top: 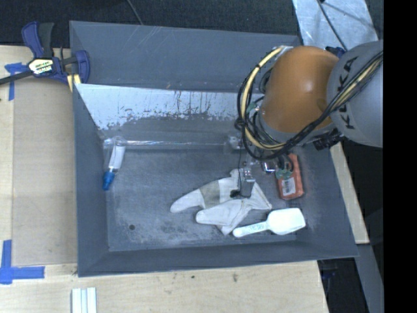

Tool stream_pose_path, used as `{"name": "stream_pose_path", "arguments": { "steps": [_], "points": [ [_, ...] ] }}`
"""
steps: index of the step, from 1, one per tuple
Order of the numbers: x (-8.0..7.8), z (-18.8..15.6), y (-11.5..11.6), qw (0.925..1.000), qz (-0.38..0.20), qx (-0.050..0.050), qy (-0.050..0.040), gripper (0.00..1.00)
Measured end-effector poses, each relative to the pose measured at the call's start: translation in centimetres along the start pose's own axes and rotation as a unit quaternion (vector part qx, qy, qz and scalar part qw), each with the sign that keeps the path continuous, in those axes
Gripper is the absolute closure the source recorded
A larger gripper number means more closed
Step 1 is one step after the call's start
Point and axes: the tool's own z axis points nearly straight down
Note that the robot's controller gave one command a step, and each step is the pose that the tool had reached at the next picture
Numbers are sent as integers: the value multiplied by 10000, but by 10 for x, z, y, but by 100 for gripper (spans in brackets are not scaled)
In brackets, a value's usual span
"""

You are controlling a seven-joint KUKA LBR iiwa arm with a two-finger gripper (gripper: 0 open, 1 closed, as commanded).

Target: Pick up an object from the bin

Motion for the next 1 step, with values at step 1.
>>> {"name": "stream_pose_path", "arguments": {
  "steps": [1],
  "points": [
    [-1,-5,0,10000,2,-1,-39,0]
  ]
}}
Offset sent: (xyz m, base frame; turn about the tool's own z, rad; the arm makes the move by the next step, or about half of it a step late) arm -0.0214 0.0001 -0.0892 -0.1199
